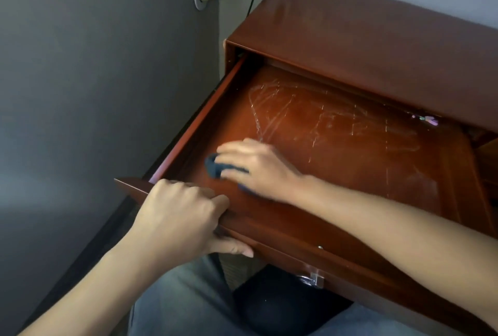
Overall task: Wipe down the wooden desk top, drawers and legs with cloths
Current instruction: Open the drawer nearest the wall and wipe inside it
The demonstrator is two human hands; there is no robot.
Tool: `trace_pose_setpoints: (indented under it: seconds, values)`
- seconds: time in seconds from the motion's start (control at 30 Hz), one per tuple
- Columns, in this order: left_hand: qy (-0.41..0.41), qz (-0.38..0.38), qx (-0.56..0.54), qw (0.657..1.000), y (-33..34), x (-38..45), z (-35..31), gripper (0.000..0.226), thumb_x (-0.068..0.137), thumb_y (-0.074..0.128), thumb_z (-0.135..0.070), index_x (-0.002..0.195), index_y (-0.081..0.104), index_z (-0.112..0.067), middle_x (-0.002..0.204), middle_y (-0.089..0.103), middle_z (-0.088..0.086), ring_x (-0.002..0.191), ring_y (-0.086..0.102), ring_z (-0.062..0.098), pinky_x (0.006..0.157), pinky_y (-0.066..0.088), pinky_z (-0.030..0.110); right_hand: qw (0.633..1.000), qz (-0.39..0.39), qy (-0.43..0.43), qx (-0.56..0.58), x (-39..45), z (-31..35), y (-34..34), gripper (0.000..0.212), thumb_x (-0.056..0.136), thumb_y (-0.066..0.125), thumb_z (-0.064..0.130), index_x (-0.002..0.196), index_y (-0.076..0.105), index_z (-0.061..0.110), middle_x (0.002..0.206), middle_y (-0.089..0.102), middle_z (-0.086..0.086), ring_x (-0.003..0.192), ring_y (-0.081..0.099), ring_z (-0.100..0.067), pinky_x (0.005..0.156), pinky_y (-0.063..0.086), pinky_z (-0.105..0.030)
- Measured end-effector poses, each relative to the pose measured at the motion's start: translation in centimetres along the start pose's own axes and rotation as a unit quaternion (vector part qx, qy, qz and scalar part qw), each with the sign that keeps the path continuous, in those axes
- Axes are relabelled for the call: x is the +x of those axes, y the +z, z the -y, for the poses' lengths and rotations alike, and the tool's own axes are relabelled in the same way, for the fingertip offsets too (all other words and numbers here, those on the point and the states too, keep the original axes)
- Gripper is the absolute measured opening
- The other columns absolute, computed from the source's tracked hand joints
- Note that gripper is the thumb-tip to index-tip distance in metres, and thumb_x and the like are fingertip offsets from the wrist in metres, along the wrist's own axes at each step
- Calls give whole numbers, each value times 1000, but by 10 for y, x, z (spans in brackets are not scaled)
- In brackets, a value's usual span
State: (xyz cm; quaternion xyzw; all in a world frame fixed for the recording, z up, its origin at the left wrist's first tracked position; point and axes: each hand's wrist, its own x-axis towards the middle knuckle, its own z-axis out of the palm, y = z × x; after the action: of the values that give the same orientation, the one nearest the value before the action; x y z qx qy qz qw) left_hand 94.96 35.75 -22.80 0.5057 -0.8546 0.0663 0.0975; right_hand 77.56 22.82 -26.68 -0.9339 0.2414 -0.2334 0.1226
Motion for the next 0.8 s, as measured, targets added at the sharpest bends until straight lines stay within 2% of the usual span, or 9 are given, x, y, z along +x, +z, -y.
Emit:
trace_pose_setpoints:
  seconds: [0.13, 0.2, 0.3, 0.37, 0.47, 0.53, 0.57, 0.67, 0.8]
  values:
    - [-4, -7, -8, 1000, 0, 1, 1, 82, 68, 41, -103, 56, 47, -23, 47, 43, -9, 39, 49, 21, 43, 29, 27, 986, -91, 135, -40, 30, -27, 5, 25, 86, 76, 18, 108, 78, 7, 110, 76, -8, 91, 68, -32, 83, 56, -46]
    - [0, -12, -10, 1000, 2, -1, 1, 81, 69, 42, -103, 56, 47, -22, 48, 45, -9, 39, 49, 21, 41, 31, 28, 992, -88, 87, -33, 20, -8, 15, 25, 86, 74, 19, 107, 78, 6, 109, 76, -9, 89, 69, -33, 82, 57, -43]
    - [7, -21, -14, 1000, 5, -3, 1, 81, 70, 44, -101, 59, 53, -22, 53, 51, -9, 43, 53, 22, 41, 40, 32, 997, 6, -53, 55, -5, 21, 18, 27, 93, 71, 21, 115, 75, 6, 118, 74, -11, 96, 70, -32, 87, 54, -38]
    - [8, -24, -14, 1000, 4, -2, 1, 80, 71, 45, -100, 58, 51, -22, 52, 48, -9, 42, 51, 21, 41, 34, 30, 997, 27, -66, 33, 1, 11, 13, 28, 93, 71, 24, 115, 76, 8, 117, 75, -9, 94, 69, -31, 87, 55, -36]
    - [4, -23, -12, 1000, 0, 1, 1, 81, 71, 43, -101, 55, 47, -22, 48, 41, -9, 38, 46, 20, 44, 25, 27, 992, -87, 67, -68, 32, -26, 8, 25, 88, 74, 25, 107, 78, 9, 105, 77, -8, 87, 68, -33, 81, 57, -38]
    - [5, -19, -14, 1000, 0, 0, 1, 82, 70, 43, -102, 54, 47, -22, 47, 40, -10, 38, 46, 19, 42, 28, 27, 974, -115, 163, -104, 47, -34, 11, 20, 88, 74, 21, 103, 77, 6, 101, 76, -10, 89, 66, -36, 81, 56, -42]
    - [7, -19, -14, 1000, 0, 0, 1, 82, 69, 43, -102, 54, 47, -22, 47, 40, -10, 38, 46, 18, 42, 29, 27, 972, -117, 174, -104, 51, -28, 16, 18, 88, 74, 19, 99, 76, 5, 98, 76, -11, 87, 65, -36, 79, 55, -41]
    - [7, -23, -14, 1000, 2, 0, 1, 81, 71, 43, -101, 54, 48, -22, 47, 42, -10, 38, 46, 19, 42, 28, 27, 988, -94, 99, -75, 43, 8, 31, 18, 88, 68, 21, 95, 73, 5, 94, 73, -11, 83, 62, -35, 74, 54, -40]
    - [3, -23, -9, 1000, 5, -3, 1, 79, 71, 44, -101, 65, 65, -25, 56, 57, -10, 45, 57, 21, 42, 36, 29, 997, 13, -42, 61, 4, 32, 17, 28, 91, 68, 18, 115, 76, 7, 116, 75, -12, 86, 64, -33, 80, 53, -35]
